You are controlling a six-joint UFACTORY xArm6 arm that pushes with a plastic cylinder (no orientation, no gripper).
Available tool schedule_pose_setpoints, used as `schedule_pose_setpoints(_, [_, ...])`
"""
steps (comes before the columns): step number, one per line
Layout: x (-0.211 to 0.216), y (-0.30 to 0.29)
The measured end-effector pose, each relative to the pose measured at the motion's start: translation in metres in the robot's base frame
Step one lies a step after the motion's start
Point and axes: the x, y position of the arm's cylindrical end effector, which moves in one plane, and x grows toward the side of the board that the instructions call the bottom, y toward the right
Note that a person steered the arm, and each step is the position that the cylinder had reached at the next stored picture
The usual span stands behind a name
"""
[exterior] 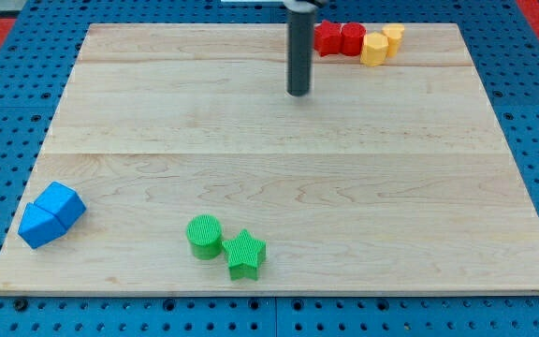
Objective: Place your hand parallel to the right of the green star
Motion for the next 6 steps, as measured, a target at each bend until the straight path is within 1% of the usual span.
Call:
schedule_pose_setpoints(1, [0.073, 0.032])
schedule_pose_setpoints(2, [0.133, 0.041])
schedule_pose_setpoints(3, [0.195, 0.074])
schedule_pose_setpoints(4, [0.256, 0.081])
schedule_pose_setpoints(6, [0.259, 0.070])
